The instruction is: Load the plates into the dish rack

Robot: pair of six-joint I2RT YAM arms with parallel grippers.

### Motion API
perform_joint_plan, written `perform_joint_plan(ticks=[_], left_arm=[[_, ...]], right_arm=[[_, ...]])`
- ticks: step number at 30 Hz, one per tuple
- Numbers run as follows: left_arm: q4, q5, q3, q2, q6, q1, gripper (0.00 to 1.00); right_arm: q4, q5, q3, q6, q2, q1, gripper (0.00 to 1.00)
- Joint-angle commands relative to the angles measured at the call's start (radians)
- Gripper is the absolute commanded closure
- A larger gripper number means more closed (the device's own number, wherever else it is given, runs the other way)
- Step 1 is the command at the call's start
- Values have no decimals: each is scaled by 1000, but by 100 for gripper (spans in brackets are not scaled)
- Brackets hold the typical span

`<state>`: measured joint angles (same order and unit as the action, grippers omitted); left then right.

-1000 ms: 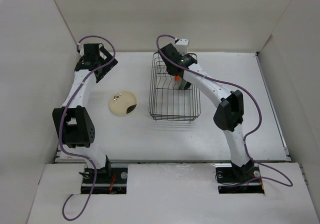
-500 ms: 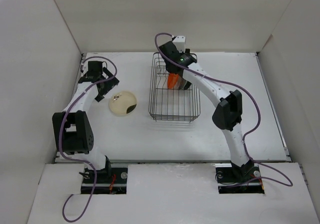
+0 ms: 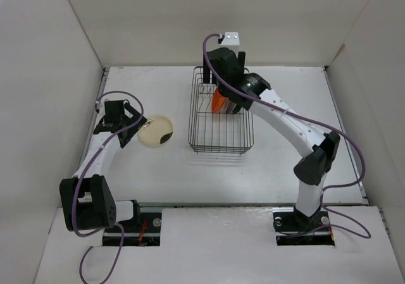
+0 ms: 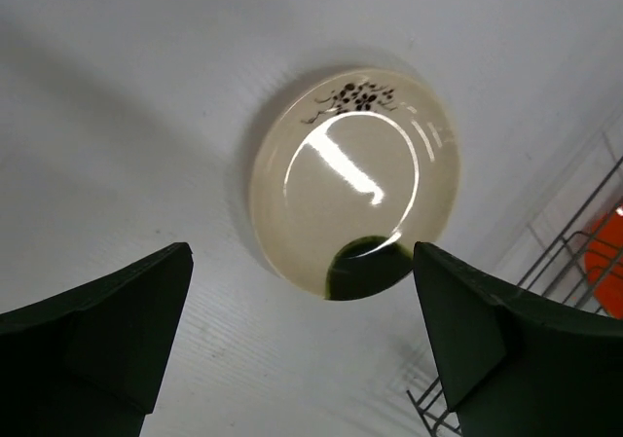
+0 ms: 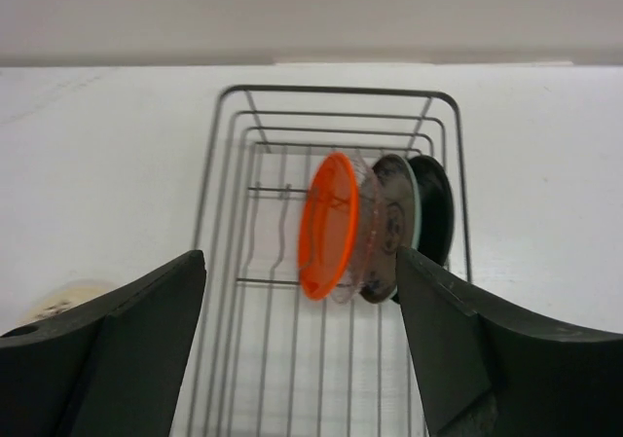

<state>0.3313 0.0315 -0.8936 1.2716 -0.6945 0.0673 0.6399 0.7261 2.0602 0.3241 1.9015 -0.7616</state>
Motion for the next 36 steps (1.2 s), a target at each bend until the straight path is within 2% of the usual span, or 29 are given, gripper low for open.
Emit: perform_joint_plan(ticks=[1,7,10,12,14,16,21,24,25,26,29,30,34,36], left_arm=[[-76,-24,85,11,-40,-1,6],[-254,-56,264,11,-158,-1,12],[-305,-65,289,32,-183,-1,17],[-321,-65,298,74,-194,-1,25],[-353,-65,298,113,-206,-1,25],[-362,-76,298,135,-217,-11,36],[-374,-76,288,190,-217,-11,39],[-387,-76,288,213,-227,-11,51],[-387,-76,277,227,-227,-11,69],[-387,-76,277,236,-227,-11,81],[-350,-64,255,259,-238,-11,97],[-350,-64,255,259,-238,-11,100],[-350,-64,255,259,-238,-11,100],[-359,-82,255,210,-238,-21,100]], right_arm=[[-106,-83,-46,-42,-64,-27,17],[-321,-361,-296,-33,-228,-37,12],[-367,-387,-345,-33,-286,-48,12],[-367,-387,-356,-33,-306,-57,12],[-367,-387,-368,-33,-337,-58,12],[-376,-387,-394,-33,-372,-58,12],[-404,-413,-463,-23,-456,-58,12],[-414,-422,-494,-14,-490,-58,12],[-414,-422,-494,-14,-505,-58,12],[-414,-422,-503,-14,-515,-58,12],[-414,-432,-514,-14,-542,-58,12],[-414,-423,-523,-14,-556,-58,12],[-414,-413,-534,-14,-567,-58,11],[-414,-499,-534,-14,-558,-21,11]])
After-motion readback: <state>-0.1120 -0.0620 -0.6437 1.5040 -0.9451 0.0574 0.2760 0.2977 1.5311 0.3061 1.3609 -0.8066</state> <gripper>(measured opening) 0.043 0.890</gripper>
